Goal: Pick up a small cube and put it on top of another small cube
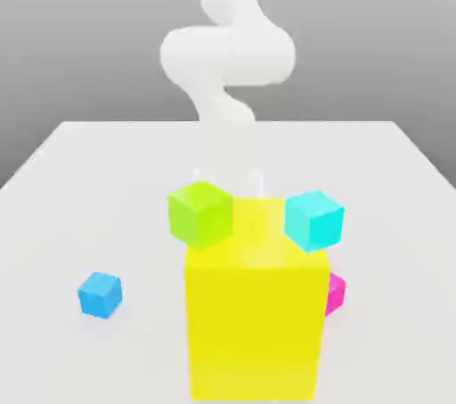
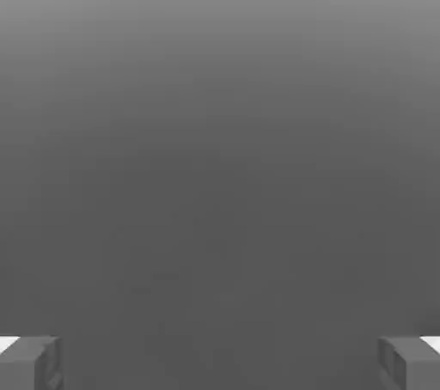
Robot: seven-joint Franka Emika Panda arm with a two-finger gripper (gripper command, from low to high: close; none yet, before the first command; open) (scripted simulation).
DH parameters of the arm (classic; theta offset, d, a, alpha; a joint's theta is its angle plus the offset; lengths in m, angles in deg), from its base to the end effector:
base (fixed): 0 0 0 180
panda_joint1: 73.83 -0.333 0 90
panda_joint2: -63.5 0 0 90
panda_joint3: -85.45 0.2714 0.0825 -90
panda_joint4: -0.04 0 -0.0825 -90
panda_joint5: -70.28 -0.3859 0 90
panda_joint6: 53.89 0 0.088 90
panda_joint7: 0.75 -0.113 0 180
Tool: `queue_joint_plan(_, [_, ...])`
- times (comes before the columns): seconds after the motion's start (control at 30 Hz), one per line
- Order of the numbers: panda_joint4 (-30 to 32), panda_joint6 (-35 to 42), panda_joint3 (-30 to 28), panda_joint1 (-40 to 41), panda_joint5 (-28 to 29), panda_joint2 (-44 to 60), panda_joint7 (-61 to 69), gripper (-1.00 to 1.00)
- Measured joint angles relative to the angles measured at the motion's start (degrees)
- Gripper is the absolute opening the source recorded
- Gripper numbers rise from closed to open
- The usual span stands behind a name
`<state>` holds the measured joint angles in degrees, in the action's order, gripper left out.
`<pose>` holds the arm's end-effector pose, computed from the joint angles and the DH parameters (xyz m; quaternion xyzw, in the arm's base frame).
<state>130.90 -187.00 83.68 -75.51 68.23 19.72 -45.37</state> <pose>0.3955 -0.0037 0.6728 -0.8485 0.3559 -0.3507 0.1742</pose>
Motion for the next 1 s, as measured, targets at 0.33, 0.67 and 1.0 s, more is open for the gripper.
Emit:
queue_joint_plan(0.33, [10.75, -12.92, -9.22, 4.20, 0.81, 19.51, 5.29, 0.00])
queue_joint_plan(0.67, [24.50, -26.40, -18.14, 11.15, -0.75, 40.68, 13.68, 0.00])
queue_joint_plan(1.0, [26.60, -40.63, -5.31, 23.71, -15.69, 60.46, 27.38, -1.00])
